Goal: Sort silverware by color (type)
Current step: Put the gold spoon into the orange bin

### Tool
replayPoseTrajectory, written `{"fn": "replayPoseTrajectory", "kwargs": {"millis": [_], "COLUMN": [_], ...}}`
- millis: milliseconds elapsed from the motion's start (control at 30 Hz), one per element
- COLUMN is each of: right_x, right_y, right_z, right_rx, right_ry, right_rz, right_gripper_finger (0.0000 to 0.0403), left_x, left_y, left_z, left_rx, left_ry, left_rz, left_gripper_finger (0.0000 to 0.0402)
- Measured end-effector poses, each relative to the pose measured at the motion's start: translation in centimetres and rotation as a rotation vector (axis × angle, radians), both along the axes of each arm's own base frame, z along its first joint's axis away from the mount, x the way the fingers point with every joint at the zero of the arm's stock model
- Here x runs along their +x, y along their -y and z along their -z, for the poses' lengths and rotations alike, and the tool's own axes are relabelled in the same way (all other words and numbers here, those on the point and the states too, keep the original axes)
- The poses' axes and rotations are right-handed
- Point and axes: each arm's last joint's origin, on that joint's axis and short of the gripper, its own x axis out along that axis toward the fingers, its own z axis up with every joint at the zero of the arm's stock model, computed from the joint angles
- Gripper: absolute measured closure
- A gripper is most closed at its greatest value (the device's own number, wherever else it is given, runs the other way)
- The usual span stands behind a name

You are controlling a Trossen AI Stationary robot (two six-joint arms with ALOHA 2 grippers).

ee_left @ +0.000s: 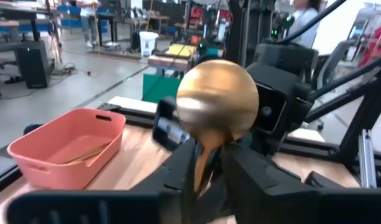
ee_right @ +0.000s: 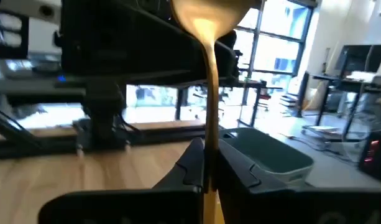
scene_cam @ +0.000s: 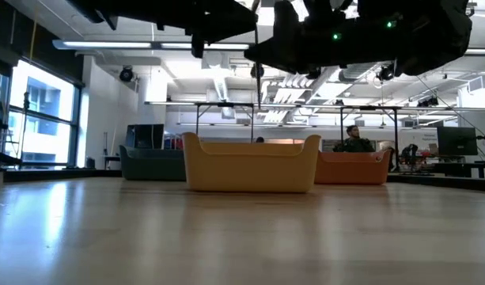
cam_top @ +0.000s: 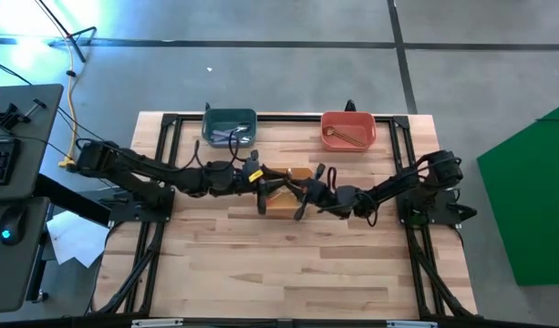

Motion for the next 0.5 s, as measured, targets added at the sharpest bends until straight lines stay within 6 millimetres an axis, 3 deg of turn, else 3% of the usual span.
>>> {"fn": "replayPoseTrajectory", "kwargs": {"millis": [200,333,500], "right_x": [-0.9,-2.6,-6.1], "right_y": [0.9,3.3,7.4], "right_z": [-1.7,-3.7,-5.1], "right_rx": [-0.114,-0.149,-0.176], "right_ry": [-0.144,-0.296,-0.56], "right_rz": [0.105,0.185,0.278], "right_gripper_finger": [0.0394,0.0397,0.0397], "left_x": [-1.2,-2.5,-4.9], "left_y": [-0.2,-0.4,-0.9], "left_z": [0.2,2.9,4.8], "left_rx": [0.007,0.004,-0.022], "left_ry": [-0.103,-0.082,0.051], "left_rz": [-0.044,-0.055,-0.034], "left_gripper_finger": [0.0271,0.025,0.0252]}}
